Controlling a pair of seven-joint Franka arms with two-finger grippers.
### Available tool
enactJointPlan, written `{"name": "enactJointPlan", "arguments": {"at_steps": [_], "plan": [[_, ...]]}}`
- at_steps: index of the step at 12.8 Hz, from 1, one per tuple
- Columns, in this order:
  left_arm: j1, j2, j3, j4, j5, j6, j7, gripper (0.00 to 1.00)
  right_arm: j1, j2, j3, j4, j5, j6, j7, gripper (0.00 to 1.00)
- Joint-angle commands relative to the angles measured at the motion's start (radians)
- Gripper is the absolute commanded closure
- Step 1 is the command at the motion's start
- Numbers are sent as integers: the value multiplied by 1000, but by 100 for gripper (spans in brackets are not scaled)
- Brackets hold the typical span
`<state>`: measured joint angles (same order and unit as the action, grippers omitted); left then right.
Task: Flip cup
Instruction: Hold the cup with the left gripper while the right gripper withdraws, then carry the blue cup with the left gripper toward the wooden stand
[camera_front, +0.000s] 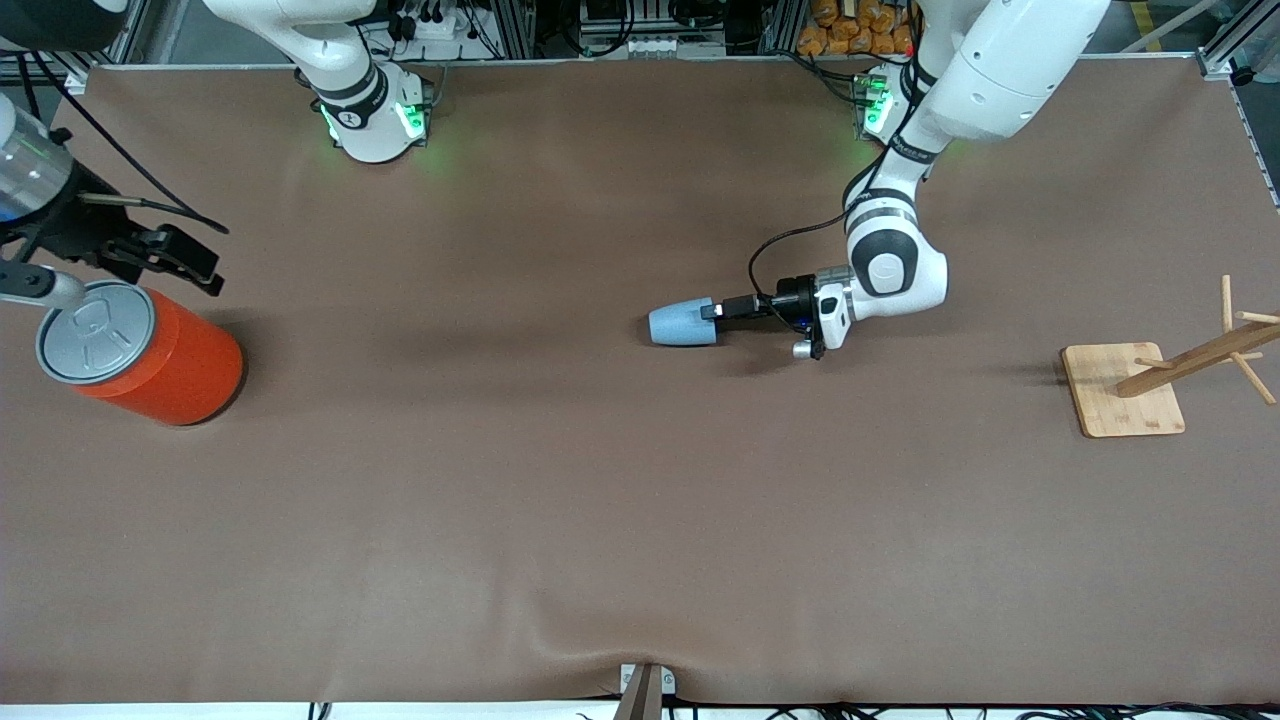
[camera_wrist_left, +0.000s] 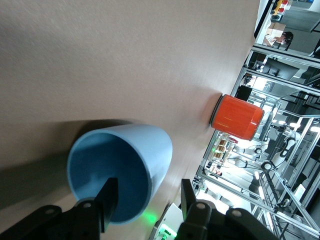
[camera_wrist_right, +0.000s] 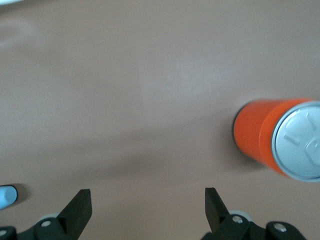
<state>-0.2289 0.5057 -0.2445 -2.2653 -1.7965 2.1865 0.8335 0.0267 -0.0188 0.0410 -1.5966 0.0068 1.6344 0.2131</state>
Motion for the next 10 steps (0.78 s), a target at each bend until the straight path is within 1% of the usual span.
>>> {"name": "enactJointPlan", "arguments": {"at_steps": [1, 2, 3, 4, 5, 7, 8, 10], "plan": [[-32, -9, -6, -2, -66, 18, 22, 61, -4, 33, 7, 125, -47, -80, -26, 0], [-36, -6, -6, 1, -84, 18, 22, 73, -19, 34, 2, 121, -27, -82, -40, 0], [-36, -3, -6, 9, -84, 19, 24, 94, -22, 31, -10, 125, 16, -106, -46, 0], [-33, -6, -4, 10, -84, 19, 26, 100, -27, 33, -15, 129, 42, -132, -46, 0], [-29, -10, -1, 12, -80, 19, 26, 100, -25, 33, -30, 139, 60, -128, -44, 0], [-3, -38, 5, 27, -58, 22, 18, 100, -15, 34, -32, 158, 47, -128, -46, 0], [14, -53, 7, 39, -29, 24, 10, 100, -13, 34, -30, 171, 44, -133, -46, 0], [63, -75, 8, 81, 56, 24, -72, 100, -14, 34, -30, 175, 45, -133, -46, 0]]}}
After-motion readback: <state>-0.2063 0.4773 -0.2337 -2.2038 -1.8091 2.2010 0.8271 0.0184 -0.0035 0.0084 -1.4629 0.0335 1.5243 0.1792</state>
